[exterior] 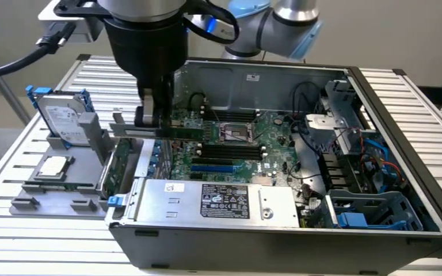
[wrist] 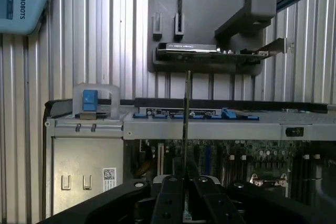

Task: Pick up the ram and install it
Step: 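Pick up the ram and move it above insertion slot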

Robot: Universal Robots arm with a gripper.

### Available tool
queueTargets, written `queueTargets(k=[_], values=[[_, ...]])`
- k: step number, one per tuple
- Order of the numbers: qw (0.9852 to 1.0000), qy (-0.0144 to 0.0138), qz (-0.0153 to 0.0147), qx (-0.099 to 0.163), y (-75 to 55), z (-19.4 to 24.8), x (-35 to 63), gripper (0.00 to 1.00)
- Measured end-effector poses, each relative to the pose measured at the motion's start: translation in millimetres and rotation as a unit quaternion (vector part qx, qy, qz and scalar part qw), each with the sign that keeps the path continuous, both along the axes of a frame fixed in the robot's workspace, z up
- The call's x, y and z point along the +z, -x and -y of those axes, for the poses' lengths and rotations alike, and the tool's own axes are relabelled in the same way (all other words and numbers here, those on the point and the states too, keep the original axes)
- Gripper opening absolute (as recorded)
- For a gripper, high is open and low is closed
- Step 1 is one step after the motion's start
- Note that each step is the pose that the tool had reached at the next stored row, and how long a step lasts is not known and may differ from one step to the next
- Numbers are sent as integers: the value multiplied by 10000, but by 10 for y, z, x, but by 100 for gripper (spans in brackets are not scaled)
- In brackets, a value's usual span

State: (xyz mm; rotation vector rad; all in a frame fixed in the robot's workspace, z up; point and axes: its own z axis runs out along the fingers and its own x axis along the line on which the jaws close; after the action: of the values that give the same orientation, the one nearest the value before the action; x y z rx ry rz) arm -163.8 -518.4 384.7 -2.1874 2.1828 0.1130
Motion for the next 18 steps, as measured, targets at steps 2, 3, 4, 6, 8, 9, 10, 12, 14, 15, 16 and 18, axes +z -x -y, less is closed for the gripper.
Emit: queueTargets(k=[2, 3, 4, 6, 8, 9, 10, 12, 14, 15, 16, 18], values=[[10000, 0, -3, 0, -89, 0, 0, 0], [10000, 0, -4, 0, -134, 0, 0, 0], [10000, 0, -6, 0, -180, 0, 0, 0], [10000, 0, -8, 0, -274, 0, 0, 0], [10000, 0, -10, 0, -364, 0, 0, 0], [10000, 0, -11, 0, -410, 0, 0, 0], [10000, 0, -11, 0, -455, 0, 0, 0], [10000, 0, -12, 0, -545, -1, 0, 0], [10000, 0, -13, 0, -635, -3, -2, 0], [10000, 0, -14, 0, -680, -6, -6, 0], [10000, 0, -15, 0, -725, -11, -13, 0], [10000, 4, -15, 0, -816, -30, -36, 0]])
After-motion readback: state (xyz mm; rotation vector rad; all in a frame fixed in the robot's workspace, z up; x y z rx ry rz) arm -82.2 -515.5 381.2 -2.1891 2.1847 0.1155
